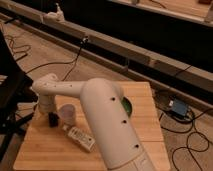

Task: Place the eraser on the white sponge

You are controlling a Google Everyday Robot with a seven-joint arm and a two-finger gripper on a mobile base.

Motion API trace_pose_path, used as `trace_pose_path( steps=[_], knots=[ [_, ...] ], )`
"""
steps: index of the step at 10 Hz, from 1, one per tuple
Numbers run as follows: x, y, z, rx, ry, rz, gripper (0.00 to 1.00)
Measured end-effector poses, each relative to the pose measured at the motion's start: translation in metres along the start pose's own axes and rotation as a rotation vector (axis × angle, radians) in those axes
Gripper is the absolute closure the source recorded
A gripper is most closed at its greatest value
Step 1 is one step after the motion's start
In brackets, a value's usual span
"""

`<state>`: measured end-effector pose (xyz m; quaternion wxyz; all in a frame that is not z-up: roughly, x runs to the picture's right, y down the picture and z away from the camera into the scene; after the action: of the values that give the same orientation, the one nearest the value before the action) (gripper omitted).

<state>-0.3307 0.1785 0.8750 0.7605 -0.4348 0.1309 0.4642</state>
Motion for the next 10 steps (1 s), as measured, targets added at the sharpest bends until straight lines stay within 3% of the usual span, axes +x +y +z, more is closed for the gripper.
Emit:
trace_pose_path(
  steps=[4,7,9,10],
  knots=[
    [-0.002,-0.019,-0.007,0.055,-0.008,0.016,0.71],
    [-0.011,-0.022,-0.040,0.084,-0.068,0.015,0.98],
    [-0.021,-0.025,-0.070,0.083,-0.126,0.024,1.00],
    [-0.030,-0.030,-0.096,0.064,-0.177,0.043,1.00]
  ],
)
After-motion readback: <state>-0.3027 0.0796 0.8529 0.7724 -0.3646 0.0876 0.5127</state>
